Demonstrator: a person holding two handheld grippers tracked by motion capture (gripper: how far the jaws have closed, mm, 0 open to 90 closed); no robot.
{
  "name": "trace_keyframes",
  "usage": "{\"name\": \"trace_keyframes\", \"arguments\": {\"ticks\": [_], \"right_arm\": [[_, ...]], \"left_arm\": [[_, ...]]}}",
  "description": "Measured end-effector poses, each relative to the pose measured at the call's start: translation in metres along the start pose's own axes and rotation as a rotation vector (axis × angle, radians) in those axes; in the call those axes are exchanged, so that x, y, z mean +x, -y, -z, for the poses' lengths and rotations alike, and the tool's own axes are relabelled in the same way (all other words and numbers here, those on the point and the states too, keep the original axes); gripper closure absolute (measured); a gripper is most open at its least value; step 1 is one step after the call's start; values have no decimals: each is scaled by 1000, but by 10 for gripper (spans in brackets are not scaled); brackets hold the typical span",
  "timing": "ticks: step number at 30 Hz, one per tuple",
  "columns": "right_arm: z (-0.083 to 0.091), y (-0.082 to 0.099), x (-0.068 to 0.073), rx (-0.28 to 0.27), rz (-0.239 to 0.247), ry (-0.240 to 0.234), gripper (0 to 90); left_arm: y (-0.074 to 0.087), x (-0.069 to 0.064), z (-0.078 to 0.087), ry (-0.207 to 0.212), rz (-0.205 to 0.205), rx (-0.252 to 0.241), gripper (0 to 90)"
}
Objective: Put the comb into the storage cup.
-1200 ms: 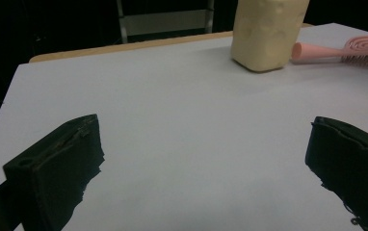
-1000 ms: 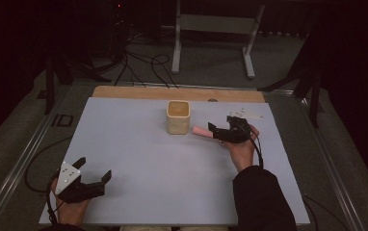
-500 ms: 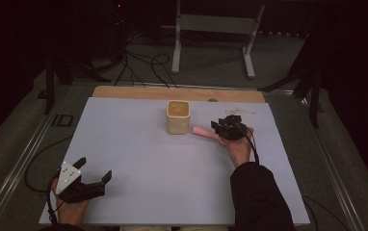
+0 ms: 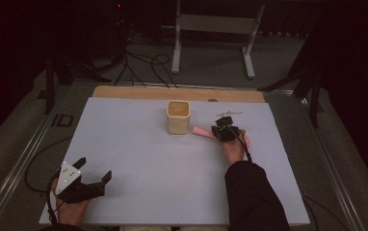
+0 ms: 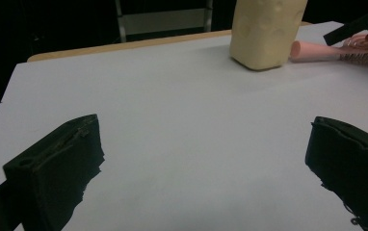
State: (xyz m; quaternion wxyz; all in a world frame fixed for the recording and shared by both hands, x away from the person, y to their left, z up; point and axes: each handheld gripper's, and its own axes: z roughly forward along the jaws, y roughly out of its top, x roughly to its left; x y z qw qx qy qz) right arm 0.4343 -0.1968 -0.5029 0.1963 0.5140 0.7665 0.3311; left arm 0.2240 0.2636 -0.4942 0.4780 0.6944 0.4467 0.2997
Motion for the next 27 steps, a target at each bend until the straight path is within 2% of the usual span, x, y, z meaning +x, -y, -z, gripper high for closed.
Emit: {"name": "trace_keyframes", "arguments": {"ticks": [7, 9, 16, 27], "right_arm": [[3, 4, 3, 27, 33, -8, 900], [5, 6, 5, 37, 67, -16, 900], [13, 10, 10, 58, 115, -34, 900], [27, 15, 10, 44, 152, -62, 899]], "left_arm": [[0, 0, 0, -3, 1, 0, 3], [0, -1, 0, -3, -1, 3, 3], [0, 0, 0, -8, 2, 2, 3], [0, 0, 0, -9, 1, 6, 3]]}}
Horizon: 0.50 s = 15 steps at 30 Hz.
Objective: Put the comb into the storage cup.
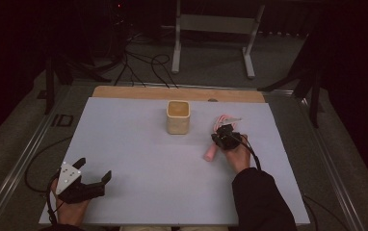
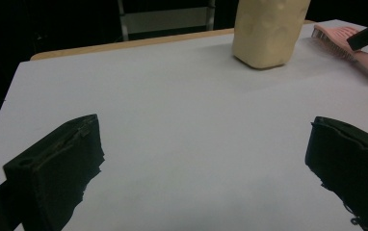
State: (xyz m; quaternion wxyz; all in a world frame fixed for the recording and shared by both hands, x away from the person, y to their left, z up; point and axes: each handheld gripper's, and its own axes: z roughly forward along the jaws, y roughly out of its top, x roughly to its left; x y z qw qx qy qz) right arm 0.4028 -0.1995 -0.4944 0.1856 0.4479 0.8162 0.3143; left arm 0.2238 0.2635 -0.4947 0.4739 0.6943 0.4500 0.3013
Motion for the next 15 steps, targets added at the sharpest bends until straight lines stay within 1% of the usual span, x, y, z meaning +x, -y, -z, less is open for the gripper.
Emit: {"name": "trace_keyframes", "arguments": {"ticks": [3, 11, 15], "right_arm": [[2, 2, 0, 7, 16, -6, 899], [6, 7, -3, 21, 28, -13, 899], [9, 10, -5, 28, 24, -17, 899]], "left_arm": [[0, 0, 0, -1, 1, -1, 3], [0, 0, 0, -1, 0, 0, 3], [0, 0, 0, 0, 0, 2, 3]]}}
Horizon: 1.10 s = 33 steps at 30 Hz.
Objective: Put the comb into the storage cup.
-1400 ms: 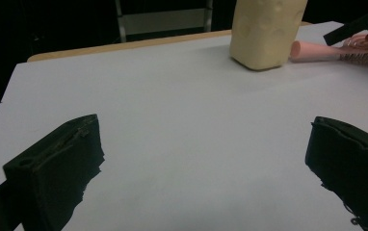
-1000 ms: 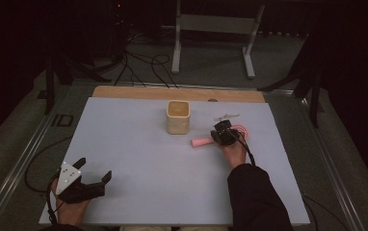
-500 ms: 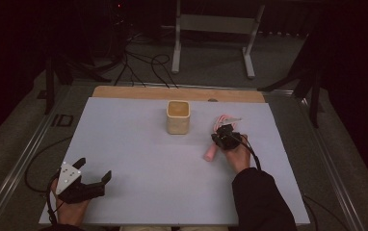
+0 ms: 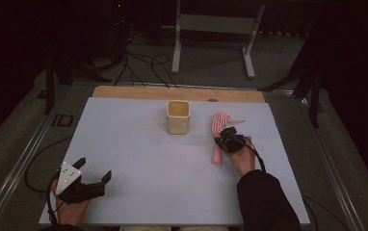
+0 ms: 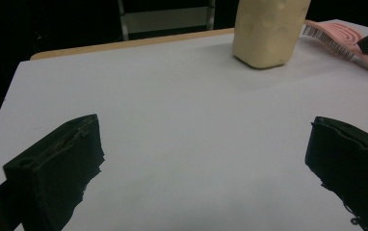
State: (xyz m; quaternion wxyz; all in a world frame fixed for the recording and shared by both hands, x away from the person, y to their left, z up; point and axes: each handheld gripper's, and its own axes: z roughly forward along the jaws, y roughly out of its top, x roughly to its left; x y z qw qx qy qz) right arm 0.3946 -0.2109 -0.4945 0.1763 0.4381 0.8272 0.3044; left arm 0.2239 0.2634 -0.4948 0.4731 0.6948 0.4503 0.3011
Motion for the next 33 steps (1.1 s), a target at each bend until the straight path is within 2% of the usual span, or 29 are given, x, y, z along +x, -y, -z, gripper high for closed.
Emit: {"name": "trace_keyframes", "arguments": {"ticks": [11, 16, 17, 19, 20, 23, 31, 32, 33], "right_arm": [[5, 4, -6, 2, -5, 8, 897], [8, 6, -8, -10, -14, 1, 860], [11, 6, -6, -32, -13, -11, 828], [13, 6, -5, -46, -9, -16, 828], [18, 5, -3, -70, -4, -16, 749], [30, 4, 1, -125, -3, -18, 657], [76, 12, 10, -309, -52, -26, 445], [76, 12, 10, -309, -52, -26, 445], [87, 18, 12, -343, -53, -25, 408]], "left_arm": [[0, 0, -1, 1, -2, 3, 3], [0, -1, -2, 1, 1, 3, 3], [1, -1, -1, 0, -2, 6, 3], [1, -1, -1, 0, -2, 6, 3], [0, -1, -1, 0, -3, 7, 3], [0, -1, -1, 0, 1, 3, 3], [0, 0, 0, -3, 2, -2, 3], [0, 0, 0, -3, 2, -2, 3], [0, 0, 1, -3, 5, -5, 3]]}}
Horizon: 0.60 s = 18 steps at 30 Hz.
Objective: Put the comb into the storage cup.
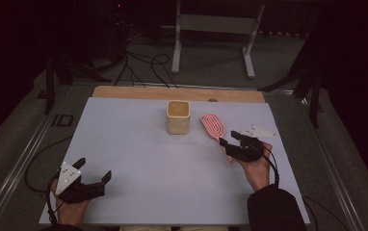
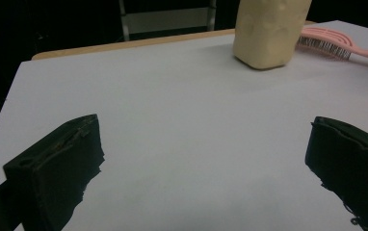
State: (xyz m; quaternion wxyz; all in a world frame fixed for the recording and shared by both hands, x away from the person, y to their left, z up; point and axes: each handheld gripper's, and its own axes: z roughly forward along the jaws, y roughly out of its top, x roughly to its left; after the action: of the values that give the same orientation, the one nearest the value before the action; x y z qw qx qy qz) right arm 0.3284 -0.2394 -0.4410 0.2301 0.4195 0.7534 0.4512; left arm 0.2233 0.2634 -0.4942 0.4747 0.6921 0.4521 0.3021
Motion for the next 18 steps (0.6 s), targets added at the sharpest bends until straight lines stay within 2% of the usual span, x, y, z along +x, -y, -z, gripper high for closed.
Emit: {"name": "trace_keyframes", "arguments": {"ticks": [5, 8, 9, 11, 14, 18], "right_arm": [[25, 14, 1, -72, -8, -1, 324], [36, 26, 2, -108, 2, 14, 294], [36, 26, 2, -108, 2, 14, 294], [44, 39, 4, -138, 10, 26, 278], [50, 49, 7, -155, 30, 42, 256], [57, 56, 9, -186, 23, 45, 192]], "left_arm": [[-2, -1, 3, 0, 3, -15, 3], [-4, -1, 4, -2, 8, -28, 2], [-4, -1, 4, -2, 8, -28, 2], [-5, 0, 6, -1, 13, -36, 2], [-5, 1, 7, 2, 23, -50, 2], [-6, 2, 8, 8, 25, -60, 2]]}}
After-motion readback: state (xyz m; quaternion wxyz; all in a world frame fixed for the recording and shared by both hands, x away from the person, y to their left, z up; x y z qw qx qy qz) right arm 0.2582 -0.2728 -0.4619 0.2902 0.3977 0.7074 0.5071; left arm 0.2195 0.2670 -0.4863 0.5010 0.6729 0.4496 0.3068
